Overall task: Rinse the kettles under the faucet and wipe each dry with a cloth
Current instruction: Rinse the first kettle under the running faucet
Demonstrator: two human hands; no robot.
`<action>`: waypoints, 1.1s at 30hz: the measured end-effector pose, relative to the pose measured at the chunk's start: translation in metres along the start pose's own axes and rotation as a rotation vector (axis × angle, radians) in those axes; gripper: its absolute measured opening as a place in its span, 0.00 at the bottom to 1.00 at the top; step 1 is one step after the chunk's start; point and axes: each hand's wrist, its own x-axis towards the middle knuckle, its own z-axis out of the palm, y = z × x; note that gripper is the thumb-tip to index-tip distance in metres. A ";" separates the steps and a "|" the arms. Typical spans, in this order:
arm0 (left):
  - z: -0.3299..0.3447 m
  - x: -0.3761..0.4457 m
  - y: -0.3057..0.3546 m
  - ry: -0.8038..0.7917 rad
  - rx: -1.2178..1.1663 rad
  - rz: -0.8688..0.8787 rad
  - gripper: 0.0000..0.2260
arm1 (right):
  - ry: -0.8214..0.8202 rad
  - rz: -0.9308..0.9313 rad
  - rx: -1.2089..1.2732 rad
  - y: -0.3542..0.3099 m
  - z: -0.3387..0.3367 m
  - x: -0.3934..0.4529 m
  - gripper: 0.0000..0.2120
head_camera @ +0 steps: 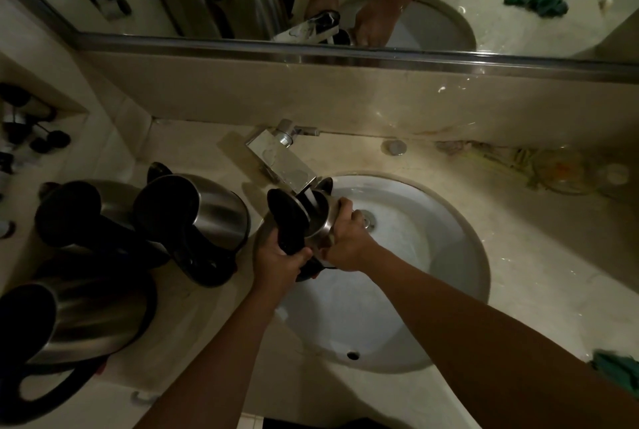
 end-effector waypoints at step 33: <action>0.003 0.001 -0.006 0.028 0.047 0.079 0.30 | -0.016 0.021 -0.003 0.002 0.000 0.000 0.53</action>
